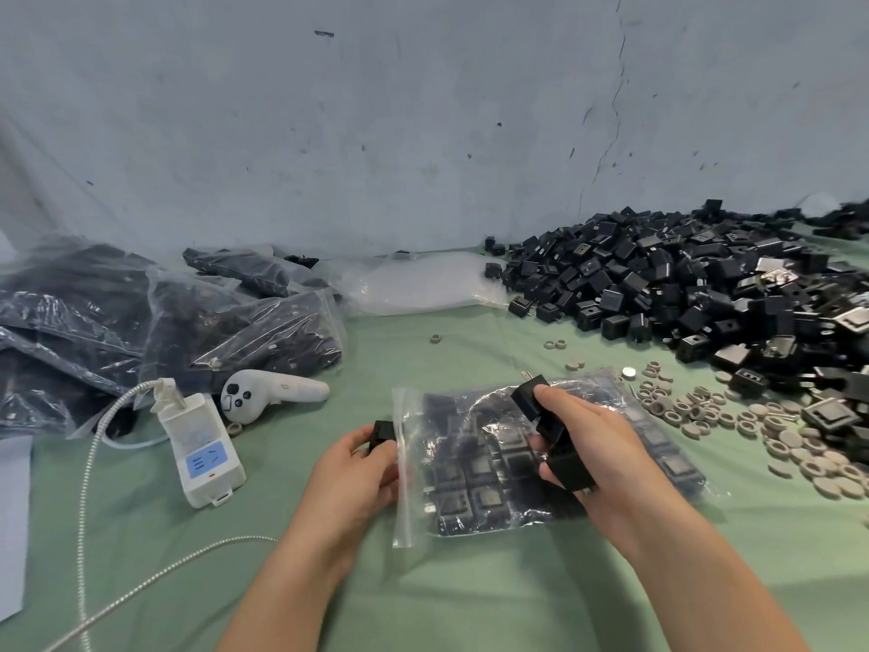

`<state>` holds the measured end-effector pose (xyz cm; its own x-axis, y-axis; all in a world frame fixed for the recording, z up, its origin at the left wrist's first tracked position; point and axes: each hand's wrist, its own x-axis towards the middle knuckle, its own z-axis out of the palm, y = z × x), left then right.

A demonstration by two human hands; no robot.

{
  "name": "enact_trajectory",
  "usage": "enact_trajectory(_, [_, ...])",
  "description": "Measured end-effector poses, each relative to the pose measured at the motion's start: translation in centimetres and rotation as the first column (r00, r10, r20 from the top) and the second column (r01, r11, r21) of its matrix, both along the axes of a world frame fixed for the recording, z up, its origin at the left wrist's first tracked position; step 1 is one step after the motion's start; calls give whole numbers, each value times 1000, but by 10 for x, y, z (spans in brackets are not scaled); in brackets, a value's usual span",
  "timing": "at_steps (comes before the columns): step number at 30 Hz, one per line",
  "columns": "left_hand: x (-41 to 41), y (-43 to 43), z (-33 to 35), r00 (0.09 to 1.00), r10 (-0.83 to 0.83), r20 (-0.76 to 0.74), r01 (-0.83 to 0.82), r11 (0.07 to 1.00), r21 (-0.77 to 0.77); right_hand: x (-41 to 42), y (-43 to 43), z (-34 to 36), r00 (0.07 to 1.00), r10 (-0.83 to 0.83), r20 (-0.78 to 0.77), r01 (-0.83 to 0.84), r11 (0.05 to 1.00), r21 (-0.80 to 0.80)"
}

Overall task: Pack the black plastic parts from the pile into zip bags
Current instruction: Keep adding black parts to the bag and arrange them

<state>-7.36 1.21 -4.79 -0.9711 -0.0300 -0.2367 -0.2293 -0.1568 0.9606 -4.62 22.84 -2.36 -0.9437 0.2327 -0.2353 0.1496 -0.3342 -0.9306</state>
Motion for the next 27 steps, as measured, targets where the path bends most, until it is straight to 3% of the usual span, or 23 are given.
enact_trajectory(4, [1,4,0,997,-72,14,72,997,25,-1,0,-1,1000,-7,-4,7,1000,-10])
enact_trajectory(17, [2,21,-4,999,46,-24,-51,966,-255,-3,-2,0,1000,13,-2,-13,1000,20])
enact_trajectory(22, [2,25,1,996,92,-1,-89,958,-272,-6,-2,0,1000,5,3,-5,1000,4])
enact_trajectory(27, [2,31,4,992,90,-83,-108,963,-247,-7,-4,1,999,37,5,-37,999,13])
